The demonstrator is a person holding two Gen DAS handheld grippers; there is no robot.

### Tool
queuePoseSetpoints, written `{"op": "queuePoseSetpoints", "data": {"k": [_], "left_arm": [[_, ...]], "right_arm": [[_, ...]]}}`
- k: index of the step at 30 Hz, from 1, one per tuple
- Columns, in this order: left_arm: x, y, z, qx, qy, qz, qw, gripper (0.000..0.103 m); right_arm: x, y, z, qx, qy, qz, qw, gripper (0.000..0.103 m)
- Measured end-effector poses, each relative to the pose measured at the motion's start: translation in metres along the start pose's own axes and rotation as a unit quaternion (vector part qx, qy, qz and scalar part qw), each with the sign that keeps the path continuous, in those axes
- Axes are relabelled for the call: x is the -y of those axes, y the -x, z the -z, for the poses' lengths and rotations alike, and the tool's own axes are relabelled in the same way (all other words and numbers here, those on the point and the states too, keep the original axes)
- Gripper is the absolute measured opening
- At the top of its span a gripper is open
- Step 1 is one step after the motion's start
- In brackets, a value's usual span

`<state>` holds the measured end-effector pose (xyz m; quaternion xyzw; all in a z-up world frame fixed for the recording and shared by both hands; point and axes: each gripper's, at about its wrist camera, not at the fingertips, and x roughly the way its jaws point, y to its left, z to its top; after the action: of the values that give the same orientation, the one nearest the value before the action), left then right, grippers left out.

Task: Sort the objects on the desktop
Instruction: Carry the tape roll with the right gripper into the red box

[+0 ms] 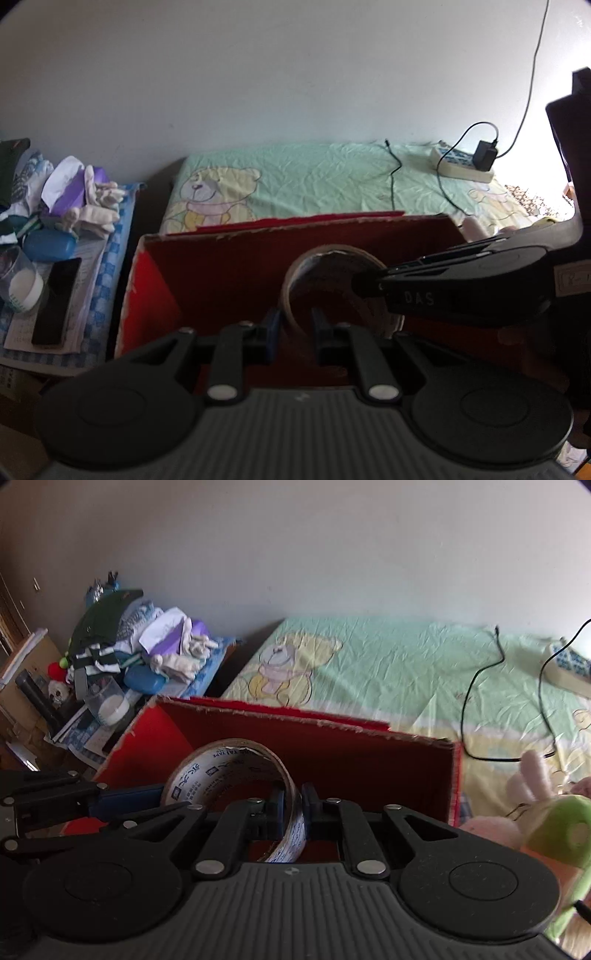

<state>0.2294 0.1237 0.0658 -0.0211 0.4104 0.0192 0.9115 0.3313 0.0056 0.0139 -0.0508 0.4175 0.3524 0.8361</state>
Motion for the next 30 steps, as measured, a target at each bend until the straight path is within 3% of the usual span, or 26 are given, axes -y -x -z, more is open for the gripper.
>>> {"op": "queuePoseSetpoints", "data": {"k": [5, 8, 12, 19, 23, 25, 30], "left_arm": [[-0.022, -0.042, -0.001, -0.050, 0.003, -0.028, 0.9984, 0.012], [-0.031, -0.052, -0.001, -0.069, 0.014, -0.025, 0.9972, 0.012], [-0.030, -0.045, -0.002, -0.037, -0.008, -0.047, 0.9982, 0.025], [-0.030, -0.036, 0.002, -0.004, 0.012, -0.039, 0.9992, 0.034], [-0.030, -0.035, 0.003, 0.006, 0.017, -0.055, 0.9983, 0.032], [-0.029, -0.034, 0.004, 0.015, 0.015, -0.064, 0.9977, 0.034], [-0.028, -0.032, 0.006, 0.031, 0.018, -0.081, 0.9960, 0.037]], "right_arm": [[-0.009, -0.056, -0.015, -0.079, -0.009, -0.010, 0.997, 0.010], [-0.013, -0.076, -0.019, -0.112, -0.001, -0.015, 0.994, 0.011], [-0.015, -0.091, -0.020, -0.126, 0.002, -0.019, 0.992, 0.010], [-0.011, -0.106, -0.024, -0.122, -0.030, -0.016, 0.992, 0.012], [-0.003, -0.107, -0.026, -0.129, -0.073, -0.075, 0.986, 0.015], [0.001, -0.109, -0.027, -0.143, -0.091, -0.097, 0.981, 0.022], [0.001, -0.104, -0.029, -0.139, -0.097, -0.111, 0.979, 0.025]]}}
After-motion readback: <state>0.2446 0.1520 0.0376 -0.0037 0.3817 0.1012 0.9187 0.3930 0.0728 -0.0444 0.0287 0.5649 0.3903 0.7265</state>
